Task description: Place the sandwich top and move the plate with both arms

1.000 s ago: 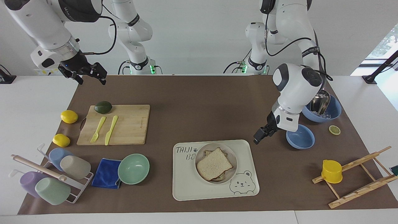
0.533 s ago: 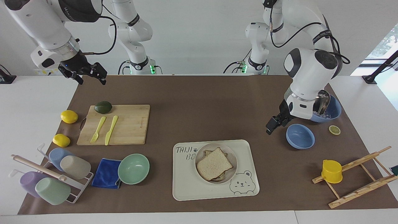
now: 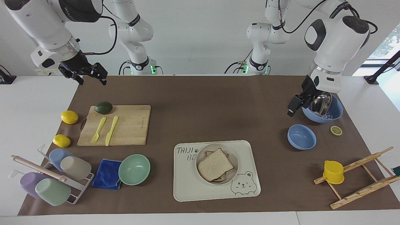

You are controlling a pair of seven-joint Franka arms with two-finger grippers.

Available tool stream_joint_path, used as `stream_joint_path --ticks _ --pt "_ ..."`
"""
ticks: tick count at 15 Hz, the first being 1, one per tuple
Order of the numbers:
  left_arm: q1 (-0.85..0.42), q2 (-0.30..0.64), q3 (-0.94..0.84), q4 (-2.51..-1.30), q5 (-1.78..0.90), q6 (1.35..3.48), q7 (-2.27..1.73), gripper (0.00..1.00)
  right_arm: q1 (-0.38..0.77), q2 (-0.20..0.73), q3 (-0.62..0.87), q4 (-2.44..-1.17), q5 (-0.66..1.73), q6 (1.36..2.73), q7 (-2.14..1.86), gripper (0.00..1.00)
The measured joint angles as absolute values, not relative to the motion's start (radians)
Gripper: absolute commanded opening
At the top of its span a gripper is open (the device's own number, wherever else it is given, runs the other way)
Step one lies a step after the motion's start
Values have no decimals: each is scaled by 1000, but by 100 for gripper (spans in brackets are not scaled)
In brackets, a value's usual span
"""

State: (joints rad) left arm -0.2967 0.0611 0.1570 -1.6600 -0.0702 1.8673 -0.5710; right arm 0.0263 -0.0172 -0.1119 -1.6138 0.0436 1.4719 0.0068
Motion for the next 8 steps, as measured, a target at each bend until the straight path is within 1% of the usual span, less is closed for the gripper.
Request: stream_joint_path --ticks 3,8 --pt "-294 18 157 -1659 -62 1794 -506 100 26 -17 -112 -1614 44 1472 7 100" --pt "-275 -74 159 -1659 -42 1605 -335 100 26 -17 -112 -1614 44 1472 7 100"
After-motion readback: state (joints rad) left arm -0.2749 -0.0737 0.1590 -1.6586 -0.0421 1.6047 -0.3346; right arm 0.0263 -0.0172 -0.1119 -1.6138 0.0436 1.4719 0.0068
